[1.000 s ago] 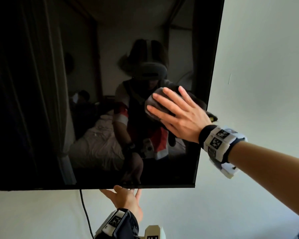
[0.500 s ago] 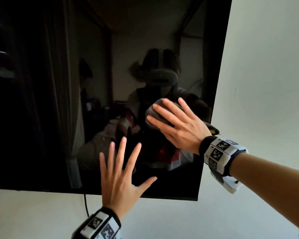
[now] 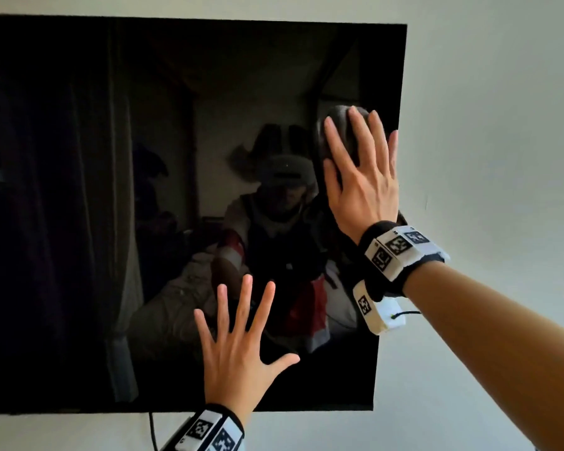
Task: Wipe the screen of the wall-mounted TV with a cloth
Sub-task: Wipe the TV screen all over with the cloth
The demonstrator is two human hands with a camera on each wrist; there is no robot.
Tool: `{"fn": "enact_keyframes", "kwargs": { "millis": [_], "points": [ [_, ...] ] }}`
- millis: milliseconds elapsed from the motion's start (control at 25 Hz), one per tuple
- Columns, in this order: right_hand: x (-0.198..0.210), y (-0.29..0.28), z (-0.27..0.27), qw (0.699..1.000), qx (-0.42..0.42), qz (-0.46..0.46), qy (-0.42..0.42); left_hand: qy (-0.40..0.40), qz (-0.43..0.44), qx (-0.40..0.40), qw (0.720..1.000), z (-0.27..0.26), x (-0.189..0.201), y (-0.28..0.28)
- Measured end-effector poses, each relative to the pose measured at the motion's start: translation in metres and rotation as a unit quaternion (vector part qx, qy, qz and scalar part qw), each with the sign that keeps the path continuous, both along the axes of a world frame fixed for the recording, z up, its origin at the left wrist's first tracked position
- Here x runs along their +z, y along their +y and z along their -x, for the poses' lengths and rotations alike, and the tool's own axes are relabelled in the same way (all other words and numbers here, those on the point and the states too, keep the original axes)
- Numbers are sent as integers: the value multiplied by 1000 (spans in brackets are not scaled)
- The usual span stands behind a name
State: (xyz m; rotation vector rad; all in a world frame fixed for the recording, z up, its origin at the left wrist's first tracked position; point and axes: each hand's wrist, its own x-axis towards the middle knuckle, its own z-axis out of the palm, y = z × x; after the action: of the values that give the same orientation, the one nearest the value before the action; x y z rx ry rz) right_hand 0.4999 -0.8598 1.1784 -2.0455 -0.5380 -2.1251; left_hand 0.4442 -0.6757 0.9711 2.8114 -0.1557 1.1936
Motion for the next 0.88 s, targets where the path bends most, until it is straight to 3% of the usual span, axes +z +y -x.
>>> {"fn": "enact_keyframes", "kwargs": {
  "millis": [80, 160, 240, 320, 440, 600, 720, 880],
  "points": [
    [-9, 9, -1, 999, 4, -34, 5, 3, -1, -1, 1000, -1, -3, 0],
    [-27, 18, 0, 1000, -6, 7, 20, 2, 3, -5, 1000, -2, -5, 1],
    [-3, 12, -4, 1000, -9, -12, 8, 0, 3, -12, 1000, -4, -5, 1],
    [30, 14, -4, 995, -4, -98, -1, -1, 5, -20, 1000, -5, -4, 1],
    [24, 27, -5, 993, -5, -118, 5, -33, -10, -44, 998, 1, 3, -2],
    [24, 25, -4, 997, -11, -75, 16, -112, -17, -54, 992, -8, 58, -9],
    [22, 29, -5, 995, -15, -94, 17, -117, -24, -35, 992, -21, 103, -12],
    [43, 28, -9, 997, -8, -82, -6, -110, -30, -32, 993, -23, 104, -10]
  ]
}}
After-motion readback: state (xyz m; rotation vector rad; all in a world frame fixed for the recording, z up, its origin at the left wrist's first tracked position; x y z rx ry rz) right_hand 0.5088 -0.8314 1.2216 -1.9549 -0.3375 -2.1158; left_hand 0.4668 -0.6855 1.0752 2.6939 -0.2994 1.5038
